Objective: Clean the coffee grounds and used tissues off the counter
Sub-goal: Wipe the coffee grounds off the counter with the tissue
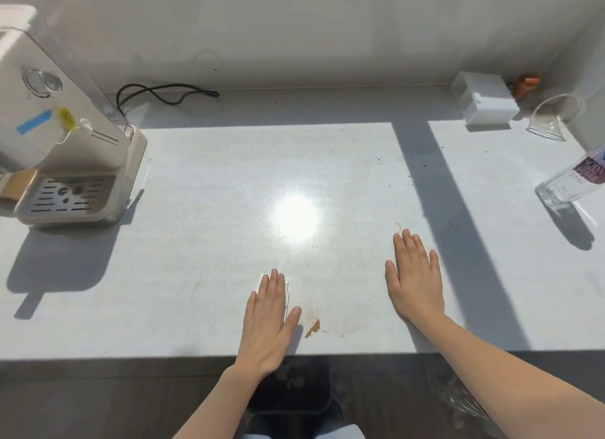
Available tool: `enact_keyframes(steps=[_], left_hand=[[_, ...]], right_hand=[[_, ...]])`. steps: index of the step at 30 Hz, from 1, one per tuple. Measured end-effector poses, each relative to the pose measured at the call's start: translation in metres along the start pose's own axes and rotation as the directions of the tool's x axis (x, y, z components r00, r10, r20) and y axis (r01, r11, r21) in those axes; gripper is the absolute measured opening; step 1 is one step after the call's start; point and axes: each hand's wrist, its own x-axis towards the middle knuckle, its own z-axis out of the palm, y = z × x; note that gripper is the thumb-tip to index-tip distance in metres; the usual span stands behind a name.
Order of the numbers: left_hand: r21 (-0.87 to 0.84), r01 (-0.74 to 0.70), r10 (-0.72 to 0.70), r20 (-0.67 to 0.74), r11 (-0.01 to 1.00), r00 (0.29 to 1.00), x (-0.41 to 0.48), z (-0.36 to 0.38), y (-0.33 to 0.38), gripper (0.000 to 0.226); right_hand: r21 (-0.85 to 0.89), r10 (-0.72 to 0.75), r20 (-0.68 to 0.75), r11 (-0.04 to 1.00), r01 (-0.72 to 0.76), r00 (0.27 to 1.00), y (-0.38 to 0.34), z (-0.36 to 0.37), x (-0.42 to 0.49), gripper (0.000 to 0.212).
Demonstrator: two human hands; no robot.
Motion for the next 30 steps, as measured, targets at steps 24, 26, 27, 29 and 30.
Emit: enact_keyframes(steps=[24, 26, 27, 29, 30], left_hand=[[-0.076, 0.635, -0.63, -0.268, 0.768, 0.729, 0.021, -0.081, -0.123, 0.072], [-0.051, 0.573, -0.568, -0.227, 0.818, 0.791, 0.024, -0.076, -0.111, 0.072], [-0.034, 0.513, -0.509, -0.196, 0.858, 0.838, 0.026, -0.071, -0.101, 0.072], [0.009, 0.348, -0.345, -0.124, 0.937, 0.931, 0.024, -0.05, -0.07, 0.073], [0.034, 0.249, -0.246, -0.092, 0.968, 0.965, 0.021, -0.035, -0.051, 0.074]], right_hand=[[-0.004, 0.01, -0.027, 1.0, -0.01, 1.0, -0.003, 0.0, 0.001, 0.063], [-0.005, 0.009, -0.029, 1.0, -0.01, 1.0, -0.003, 0.0, 0.002, 0.063], [-0.004, 0.011, -0.028, 1.0, -0.011, 1.0, -0.003, 0.0, 0.002, 0.063], [-0.005, 0.008, -0.026, 1.0, -0.008, 1.0, -0.004, 0.0, 0.002, 0.063], [-0.003, 0.007, -0.027, 1.0, -0.007, 1.0, -0.005, 0.0, 0.001, 0.062]])
